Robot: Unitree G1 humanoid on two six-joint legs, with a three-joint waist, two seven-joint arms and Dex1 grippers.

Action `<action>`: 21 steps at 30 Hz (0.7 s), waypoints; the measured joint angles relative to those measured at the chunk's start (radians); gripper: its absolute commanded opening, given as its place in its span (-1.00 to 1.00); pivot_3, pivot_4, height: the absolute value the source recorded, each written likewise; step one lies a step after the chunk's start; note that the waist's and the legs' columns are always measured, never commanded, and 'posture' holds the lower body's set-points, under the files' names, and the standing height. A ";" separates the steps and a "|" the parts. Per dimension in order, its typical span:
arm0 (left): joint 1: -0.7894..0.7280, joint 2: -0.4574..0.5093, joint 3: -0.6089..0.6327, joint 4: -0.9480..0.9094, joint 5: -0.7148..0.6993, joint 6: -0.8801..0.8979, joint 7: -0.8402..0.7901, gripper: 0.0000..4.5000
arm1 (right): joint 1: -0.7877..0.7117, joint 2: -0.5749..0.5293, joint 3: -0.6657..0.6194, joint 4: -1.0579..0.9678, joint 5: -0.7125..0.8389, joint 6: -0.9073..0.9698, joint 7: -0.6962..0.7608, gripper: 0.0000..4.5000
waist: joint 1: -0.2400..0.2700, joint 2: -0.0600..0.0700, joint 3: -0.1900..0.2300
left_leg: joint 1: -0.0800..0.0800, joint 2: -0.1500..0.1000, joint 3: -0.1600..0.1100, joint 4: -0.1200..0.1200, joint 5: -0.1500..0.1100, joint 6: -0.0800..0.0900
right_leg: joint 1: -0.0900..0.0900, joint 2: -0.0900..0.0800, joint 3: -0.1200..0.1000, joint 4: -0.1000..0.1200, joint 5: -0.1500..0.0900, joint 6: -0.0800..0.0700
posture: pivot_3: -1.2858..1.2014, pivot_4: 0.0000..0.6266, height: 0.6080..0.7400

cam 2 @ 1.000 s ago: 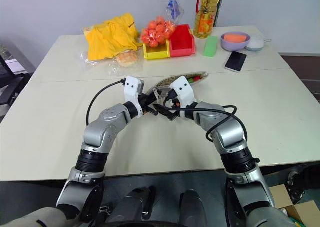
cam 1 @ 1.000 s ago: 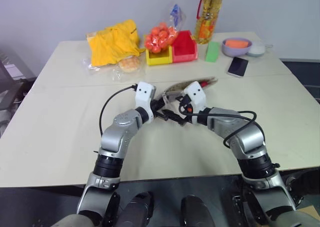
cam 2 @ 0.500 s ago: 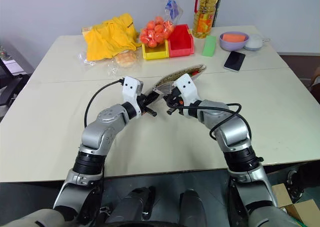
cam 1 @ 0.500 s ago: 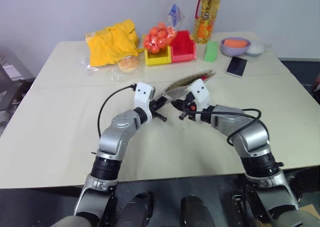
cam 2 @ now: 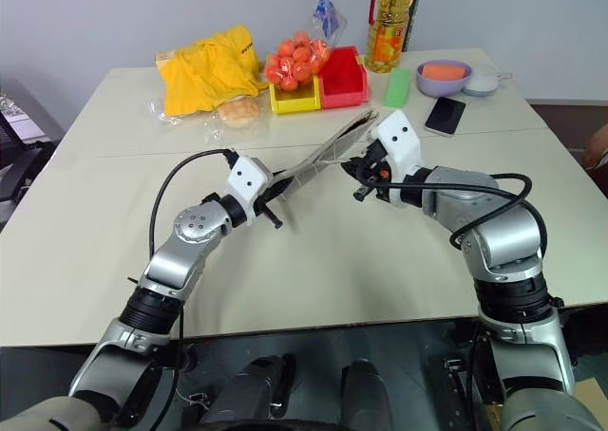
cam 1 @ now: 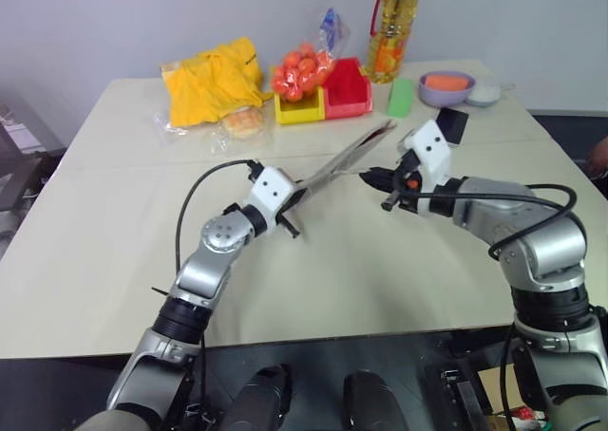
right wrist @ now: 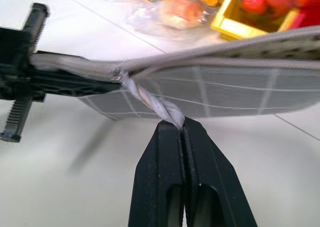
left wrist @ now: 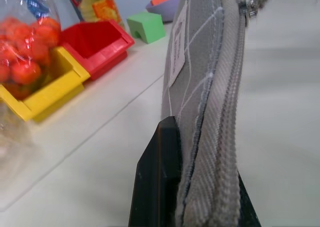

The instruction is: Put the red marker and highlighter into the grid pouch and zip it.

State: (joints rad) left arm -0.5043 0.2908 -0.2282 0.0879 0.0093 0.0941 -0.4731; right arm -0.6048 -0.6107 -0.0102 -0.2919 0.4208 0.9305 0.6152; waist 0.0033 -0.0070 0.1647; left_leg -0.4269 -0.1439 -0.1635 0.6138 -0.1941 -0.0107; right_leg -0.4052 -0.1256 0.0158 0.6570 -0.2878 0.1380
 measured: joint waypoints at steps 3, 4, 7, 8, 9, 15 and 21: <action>0.004 0.049 -0.040 0.018 0.077 -0.087 0.000 -1.00 | 0.000 -0.001 0.000 0.003 0.001 0.002 0.002 -0.98 | 0.000 0.000 0.000 | 0.000 0.000 0.000 0.000 0.000 0.000 | 0.000 0.000 0.000 0.000 0.000 0.000 | 0.03 -0.52 1.00; 0.011 0.066 -0.046 0.030 0.103 -0.108 0.000 -1.00 | 0.001 -0.006 0.000 0.007 -0.001 0.002 0.002 -0.98 | 0.001 0.000 0.000 | 0.000 0.000 0.000 0.000 0.000 0.000 | 0.000 0.000 0.000 0.000 0.000 0.000 | 0.03 -0.52 1.00; 0.034 0.092 -0.053 0.051 0.133 -0.154 -0.007 -1.00 | 0.004 -0.042 -0.004 0.052 -0.012 -0.009 0.001 -0.98 | 0.005 0.000 0.000 | 0.000 0.000 0.000 0.000 0.000 0.000 | 0.000 0.000 0.000 0.000 0.000 0.000 | 0.03 -0.52 1.00; 0.039 0.103 -0.053 0.050 0.134 -0.166 -0.011 -1.00 | 0.005 -0.053 -0.013 0.075 -0.018 -0.019 -0.002 -0.98 | 0.007 0.000 0.000 | 0.000 0.000 0.000 0.000 0.000 0.000 | 0.000 0.000 0.000 0.000 0.000 0.000 | 0.03 -0.52 1.00; 0.043 0.115 -0.052 0.050 0.134 -0.173 -0.017 -1.00 | 0.005 -0.071 -0.020 0.094 -0.025 -0.027 -0.003 -0.98 | 0.008 0.000 0.000 | 0.000 -0.001 0.000 0.000 0.000 0.000 | 0.000 -0.001 0.000 0.000 0.000 0.000 | 0.03 -0.52 1.00; 0.092 0.160 -0.031 0.035 0.122 -0.210 -0.063 -1.00 | 0.057 -0.127 -0.077 0.136 -0.037 -0.060 0.018 -0.98 | 0.004 0.000 0.000 | 0.000 0.000 0.000 -0.001 0.000 0.001 | 0.000 -0.001 0.000 -0.001 0.000 0.000 | 0.03 -0.52 1.00; 0.175 0.172 0.028 0.027 0.025 -0.126 -0.129 -0.13 | 0.173 -0.147 -0.071 0.122 -0.033 -0.077 0.076 -0.61 | 0.001 0.000 0.000 | 0.000 0.000 0.000 -0.001 0.000 0.001 | 0.000 -0.001 0.000 -0.001 0.000 0.000 | 0.03 -0.52 1.00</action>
State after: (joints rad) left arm -0.3293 0.4631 -0.2005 0.1145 0.0339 -0.0318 -0.6021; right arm -0.4313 -0.7577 -0.0813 -0.1701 0.3873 0.8539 0.6910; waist 0.0045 -0.0066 0.1646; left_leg -0.4271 -0.1439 -0.1633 0.6131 -0.1945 -0.0100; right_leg -0.4055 -0.1262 0.0158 0.6565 -0.2879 0.1381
